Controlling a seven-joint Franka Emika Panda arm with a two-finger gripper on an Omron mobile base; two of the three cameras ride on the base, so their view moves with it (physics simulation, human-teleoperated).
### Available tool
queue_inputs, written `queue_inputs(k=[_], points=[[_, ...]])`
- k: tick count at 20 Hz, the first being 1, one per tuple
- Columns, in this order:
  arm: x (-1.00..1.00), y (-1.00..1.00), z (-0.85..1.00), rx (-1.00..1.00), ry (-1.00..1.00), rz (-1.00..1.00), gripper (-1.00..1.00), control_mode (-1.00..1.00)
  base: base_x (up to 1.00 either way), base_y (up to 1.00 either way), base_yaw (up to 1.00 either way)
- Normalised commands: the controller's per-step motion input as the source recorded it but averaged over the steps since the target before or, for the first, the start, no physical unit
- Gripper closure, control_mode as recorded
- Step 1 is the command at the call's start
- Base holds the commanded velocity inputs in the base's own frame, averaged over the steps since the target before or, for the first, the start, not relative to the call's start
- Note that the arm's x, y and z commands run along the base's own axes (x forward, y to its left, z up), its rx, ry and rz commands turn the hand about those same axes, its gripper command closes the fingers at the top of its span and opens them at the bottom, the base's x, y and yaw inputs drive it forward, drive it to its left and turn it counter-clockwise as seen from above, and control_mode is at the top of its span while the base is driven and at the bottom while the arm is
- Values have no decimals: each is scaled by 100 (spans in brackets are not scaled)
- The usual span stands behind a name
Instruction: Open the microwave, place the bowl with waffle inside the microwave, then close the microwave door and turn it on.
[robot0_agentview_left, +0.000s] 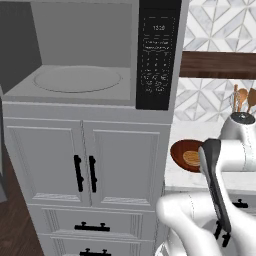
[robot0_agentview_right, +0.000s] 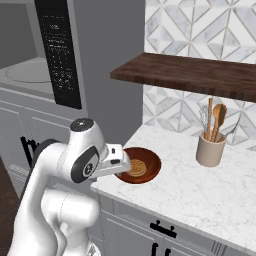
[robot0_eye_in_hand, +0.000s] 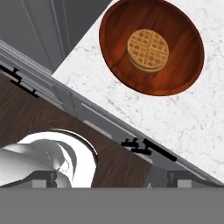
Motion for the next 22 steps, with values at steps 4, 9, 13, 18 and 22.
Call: queue_inputs(k=[4, 9, 13, 18, 22], points=[[11, 0, -18, -6, 0, 0, -100, -100, 0, 0, 0], [6, 0, -12, -6, 0, 0, -100, -100, 0, 0, 0], [11, -3, -24, -2, -1, 2, -100, -100, 0, 0, 0], [25, -7, -19, 0, 0, 9, -100, -100, 0, 0, 0], [31, -3, -20, 0, 0, 11, -100, -100, 0, 0, 0]])
